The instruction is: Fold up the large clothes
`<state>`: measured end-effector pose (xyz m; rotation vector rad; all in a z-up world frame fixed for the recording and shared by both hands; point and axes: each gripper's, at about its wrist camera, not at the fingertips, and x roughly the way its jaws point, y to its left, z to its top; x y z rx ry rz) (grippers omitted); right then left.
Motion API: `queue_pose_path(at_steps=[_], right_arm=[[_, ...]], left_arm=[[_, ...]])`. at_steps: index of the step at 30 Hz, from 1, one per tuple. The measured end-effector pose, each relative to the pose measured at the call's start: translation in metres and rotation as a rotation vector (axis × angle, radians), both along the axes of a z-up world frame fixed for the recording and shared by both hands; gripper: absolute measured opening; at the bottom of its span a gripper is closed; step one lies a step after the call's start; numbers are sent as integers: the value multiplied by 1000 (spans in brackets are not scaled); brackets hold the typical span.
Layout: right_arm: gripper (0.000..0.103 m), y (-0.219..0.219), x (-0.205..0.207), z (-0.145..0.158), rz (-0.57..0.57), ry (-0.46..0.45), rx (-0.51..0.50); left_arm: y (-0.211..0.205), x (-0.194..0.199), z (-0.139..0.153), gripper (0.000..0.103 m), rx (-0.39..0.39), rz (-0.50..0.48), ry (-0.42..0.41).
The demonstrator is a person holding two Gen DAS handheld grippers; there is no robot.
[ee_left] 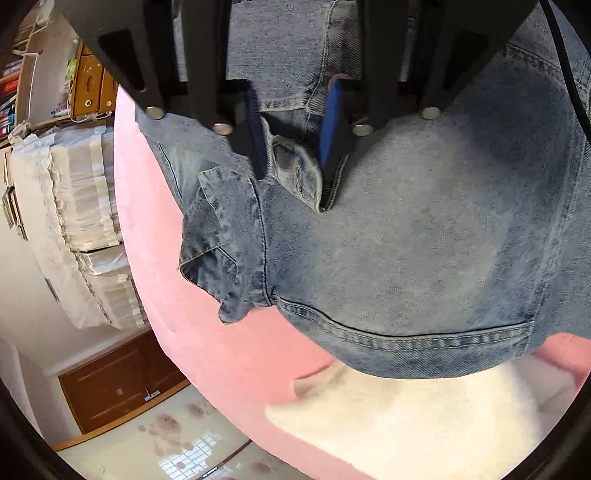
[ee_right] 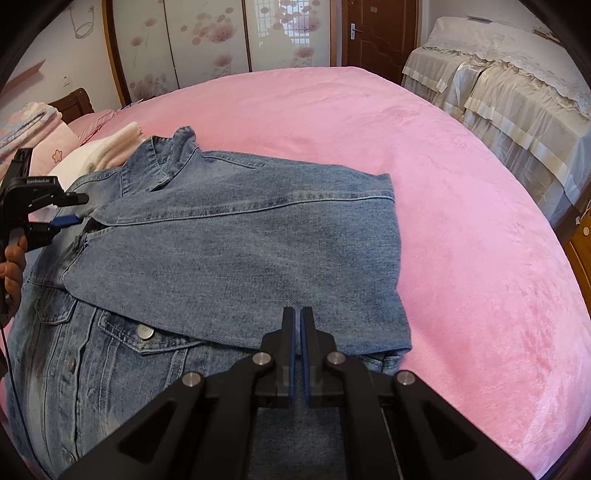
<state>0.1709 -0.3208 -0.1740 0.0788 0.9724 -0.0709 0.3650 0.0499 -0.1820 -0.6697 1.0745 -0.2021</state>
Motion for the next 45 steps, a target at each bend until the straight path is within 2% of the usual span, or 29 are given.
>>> queue_pose_path(at_steps=[3, 6, 11, 16, 20, 22, 23, 24, 26, 27, 30, 32, 35, 38, 41, 43, 45], right_arm=[[2, 0, 0, -2, -2, 6, 4], [2, 0, 0, -1, -1, 9, 1], [2, 3, 0, 1, 7, -1, -15], [2, 7, 4, -4, 14, 21, -9], [2, 12, 6, 1, 26, 16, -14], [3, 15, 9, 6, 38, 6, -15], [3, 17, 11, 9, 46, 1, -13], [3, 19, 14, 11, 53, -2, -11], [3, 26, 24, 17, 75, -16, -2], [3, 29, 28, 19, 85, -22, 4], [3, 46, 49, 25, 126, -49, 27], [3, 59, 70, 25, 150, -53, 56], [3, 79, 112, 15, 193, -30, 170], [3, 96, 149, -7, 221, 23, 205], [0, 95, 167, -33, 219, 87, 150], [0, 79, 166, -35, 199, 74, 117], [0, 54, 160, -33, 133, 52, 11]], left_arm=[[-1, 1, -4, 10, -8, 5, 7], [-3, -2, -6, 8, 43, 5, 23], [2, -23, -14, 7, 58, 2, 30], [7, -20, -31, 8, 53, 0, 50], [10, -17, -29, 12, 20, -19, 71], [9, -17, -24, 16, 28, -30, 85], [9, -20, -18, 21, 53, -32, 91], [7, -22, -13, 31, 84, -27, 93], [6, -28, 1, 40, 152, -13, 66], [3, -33, 13, 40, 180, -7, 22], [-12, -36, 35, 41, 193, -47, -81], [-30, -32, 40, 41, 193, -82, -121], [-49, -18, 27, 41, 202, -97, -100], [-63, -3, -1, 37, 215, -116, -24], [-74, -2, -12, 34, 293, -160, -29], [-76, -4, -10, 33, 326, -200, -44], [-77, -3, -10, 33, 344, -233, -47]])
